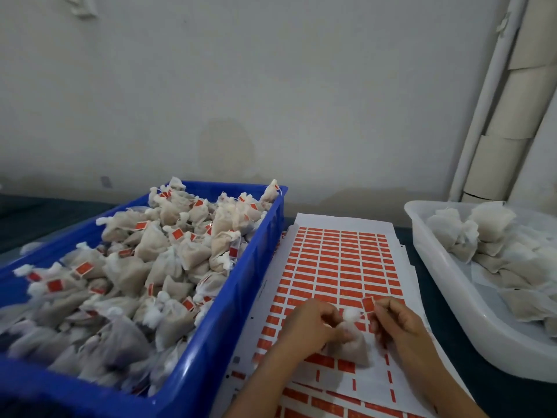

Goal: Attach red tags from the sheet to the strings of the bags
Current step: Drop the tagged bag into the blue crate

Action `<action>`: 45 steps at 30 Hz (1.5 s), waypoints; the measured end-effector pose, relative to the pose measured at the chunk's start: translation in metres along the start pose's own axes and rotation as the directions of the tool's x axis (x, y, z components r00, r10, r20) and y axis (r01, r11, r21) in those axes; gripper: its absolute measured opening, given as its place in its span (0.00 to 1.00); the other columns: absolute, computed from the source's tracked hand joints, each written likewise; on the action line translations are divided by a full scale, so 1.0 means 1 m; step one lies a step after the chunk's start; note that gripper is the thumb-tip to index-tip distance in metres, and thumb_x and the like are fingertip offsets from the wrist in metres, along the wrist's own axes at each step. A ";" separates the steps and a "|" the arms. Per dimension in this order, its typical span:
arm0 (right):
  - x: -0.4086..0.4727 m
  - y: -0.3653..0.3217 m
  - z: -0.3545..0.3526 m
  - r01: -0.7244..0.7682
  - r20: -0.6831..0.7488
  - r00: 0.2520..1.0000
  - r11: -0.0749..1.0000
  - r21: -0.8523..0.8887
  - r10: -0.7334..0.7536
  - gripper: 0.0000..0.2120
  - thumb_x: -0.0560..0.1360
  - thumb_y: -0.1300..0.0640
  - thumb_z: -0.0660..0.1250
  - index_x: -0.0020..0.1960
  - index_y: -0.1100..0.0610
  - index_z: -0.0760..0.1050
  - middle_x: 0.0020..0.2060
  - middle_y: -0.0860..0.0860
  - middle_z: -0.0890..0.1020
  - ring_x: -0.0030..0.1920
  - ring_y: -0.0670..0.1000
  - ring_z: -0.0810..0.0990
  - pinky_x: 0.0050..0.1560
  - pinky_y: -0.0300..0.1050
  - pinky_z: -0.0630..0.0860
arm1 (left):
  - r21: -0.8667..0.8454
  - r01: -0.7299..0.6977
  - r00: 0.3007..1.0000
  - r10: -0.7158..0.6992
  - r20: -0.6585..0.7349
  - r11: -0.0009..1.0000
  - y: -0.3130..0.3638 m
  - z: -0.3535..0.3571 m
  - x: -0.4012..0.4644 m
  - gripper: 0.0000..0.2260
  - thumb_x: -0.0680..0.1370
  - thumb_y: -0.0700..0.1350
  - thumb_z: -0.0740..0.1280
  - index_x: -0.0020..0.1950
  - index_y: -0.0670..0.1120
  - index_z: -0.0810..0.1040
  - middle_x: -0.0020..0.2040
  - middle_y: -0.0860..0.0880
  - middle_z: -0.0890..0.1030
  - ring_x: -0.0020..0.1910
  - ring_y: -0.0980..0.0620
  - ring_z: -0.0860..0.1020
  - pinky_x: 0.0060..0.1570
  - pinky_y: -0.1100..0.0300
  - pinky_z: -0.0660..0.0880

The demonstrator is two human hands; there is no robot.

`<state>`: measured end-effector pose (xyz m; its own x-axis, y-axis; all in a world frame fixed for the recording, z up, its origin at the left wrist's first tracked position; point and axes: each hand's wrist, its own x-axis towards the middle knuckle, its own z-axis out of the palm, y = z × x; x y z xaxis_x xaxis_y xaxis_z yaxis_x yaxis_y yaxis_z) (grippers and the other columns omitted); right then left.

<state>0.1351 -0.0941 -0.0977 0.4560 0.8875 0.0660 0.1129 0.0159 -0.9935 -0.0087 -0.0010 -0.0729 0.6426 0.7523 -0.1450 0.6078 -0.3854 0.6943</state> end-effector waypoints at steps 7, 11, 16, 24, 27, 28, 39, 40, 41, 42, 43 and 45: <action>0.009 0.007 -0.003 -0.061 -0.022 0.998 0.998 0.010 0.061 0.13 0.79 0.53 0.55 0.46 0.61 0.73 0.30 0.53 0.81 0.27 0.49 0.77 0.29 0.35 0.74 | -0.242 -0.039 0.792 -0.117 -0.599 0.970 0.035 -0.060 0.018 0.05 0.74 0.52 0.68 0.47 0.54 0.77 0.45 0.54 0.79 0.43 0.57 0.77 0.45 0.62 0.72; 0.012 0.013 -0.003 -0.025 -0.008 1.000 0.998 -0.055 0.024 0.13 0.79 0.54 0.55 0.45 0.62 0.72 0.30 0.53 0.80 0.27 0.48 0.76 0.30 0.35 0.74 | -0.305 -0.200 0.474 -0.181 -0.862 0.931 0.048 -0.117 0.033 0.04 0.76 0.51 0.65 0.43 0.53 0.73 0.40 0.57 0.76 0.37 0.59 0.73 0.32 0.66 0.62; 0.016 0.015 -0.004 -0.037 0.036 0.999 0.997 -0.067 0.039 0.11 0.79 0.57 0.56 0.46 0.63 0.72 0.29 0.52 0.79 0.26 0.48 0.75 0.29 0.37 0.74 | -0.305 0.098 0.490 -0.313 -0.813 0.947 0.023 -0.166 0.063 0.11 0.78 0.49 0.61 0.49 0.44 0.79 0.45 0.45 0.81 0.40 0.49 0.76 0.38 0.57 0.69; 0.021 0.018 -0.003 -0.030 0.058 0.998 0.995 -0.093 0.035 0.09 0.79 0.58 0.58 0.45 0.63 0.72 0.30 0.54 0.80 0.28 0.50 0.77 0.32 0.38 0.75 | 0.066 0.575 0.690 -0.440 -0.575 0.815 -0.027 -0.169 0.060 0.19 0.75 0.53 0.66 0.58 0.41 0.71 0.40 0.47 0.73 0.36 0.51 0.72 0.46 0.55 0.69; 0.021 0.017 -0.004 -0.017 0.056 0.998 0.994 -0.111 0.023 0.09 0.79 0.59 0.58 0.45 0.63 0.72 0.30 0.53 0.80 0.28 0.49 0.77 0.32 0.37 0.75 | 0.129 0.561 0.716 -0.402 -0.570 0.817 -0.028 -0.168 0.062 0.21 0.75 0.53 0.67 0.61 0.42 0.70 0.46 0.46 0.75 0.43 0.50 0.74 0.50 0.54 0.71; 0.020 0.016 -0.003 -0.018 0.056 0.998 0.993 -0.116 0.025 0.09 0.79 0.59 0.58 0.45 0.63 0.72 0.30 0.53 0.80 0.28 0.49 0.76 0.32 0.37 0.75 | 0.106 0.555 0.717 -0.410 -0.564 0.825 -0.027 -0.168 0.063 0.21 0.74 0.55 0.66 0.60 0.43 0.70 0.44 0.46 0.75 0.41 0.50 0.75 0.47 0.54 0.71; 0.011 0.007 -0.002 -0.063 -0.009 0.998 0.998 -0.029 0.063 0.09 0.80 0.56 0.57 0.46 0.59 0.73 0.31 0.50 0.80 0.28 0.46 0.74 0.32 0.36 0.74 | -0.091 0.026 0.571 -0.089 -0.816 0.996 0.056 -0.137 0.066 0.09 0.79 0.43 0.59 0.52 0.41 0.76 0.46 0.45 0.79 0.43 0.46 0.75 0.43 0.55 0.68; 0.009 0.006 -0.002 -0.059 -0.018 0.998 0.998 -0.020 0.059 0.10 0.80 0.56 0.56 0.45 0.59 0.73 0.31 0.50 0.80 0.28 0.46 0.74 0.32 0.36 0.74 | -0.128 -0.081 0.580 -0.058 -0.812 0.989 0.068 -0.124 0.062 0.08 0.79 0.44 0.60 0.52 0.43 0.76 0.45 0.48 0.78 0.44 0.48 0.75 0.44 0.57 0.68; 0.008 0.005 -0.002 -0.057 -0.026 0.998 0.998 -0.010 0.056 0.10 0.80 0.56 0.56 0.45 0.59 0.73 0.32 0.50 0.80 0.28 0.46 0.75 0.33 0.37 0.74 | -0.157 -0.174 0.589 -0.025 -0.808 0.972 0.075 -0.108 0.059 0.07 0.79 0.45 0.60 0.51 0.44 0.76 0.44 0.50 0.78 0.42 0.50 0.76 0.43 0.58 0.68; 0.007 0.005 -0.002 -0.058 -0.034 0.998 0.998 0.001 0.058 0.11 0.80 0.55 0.56 0.45 0.59 0.73 0.32 0.50 0.80 0.29 0.47 0.75 0.33 0.37 0.75 | -0.171 -0.236 0.610 0.008 -0.792 0.957 0.078 -0.091 0.055 0.06 0.79 0.46 0.61 0.49 0.47 0.76 0.43 0.51 0.79 0.40 0.53 0.76 0.42 0.59 0.69; 0.006 0.004 -0.002 -0.061 -0.039 0.997 0.998 0.012 0.062 0.11 0.80 0.55 0.56 0.45 0.59 0.73 0.33 0.50 0.81 0.29 0.47 0.75 0.35 0.37 0.76 | -0.192 -0.258 0.645 0.021 -0.764 0.947 0.076 -0.072 0.053 0.05 0.78 0.47 0.62 0.46 0.49 0.76 0.42 0.52 0.80 0.39 0.54 0.77 0.42 0.58 0.72; 0.005 0.000 -0.003 -0.062 -0.046 0.997 0.998 0.027 0.063 0.11 0.80 0.54 0.56 0.46 0.60 0.73 0.34 0.51 0.81 0.30 0.47 0.76 0.35 0.39 0.76 | -0.277 -0.231 0.728 -0.023 -0.685 0.933 0.063 -0.036 0.051 0.05 0.77 0.49 0.63 0.42 0.52 0.75 0.38 0.53 0.80 0.36 0.54 0.78 0.39 0.56 0.76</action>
<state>0.1401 -0.0914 -0.0973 0.5023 0.8646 0.0070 0.0603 -0.0269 -0.9978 0.0460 0.0322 -0.0111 0.1339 0.9228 0.3614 0.2890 -0.3852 0.8764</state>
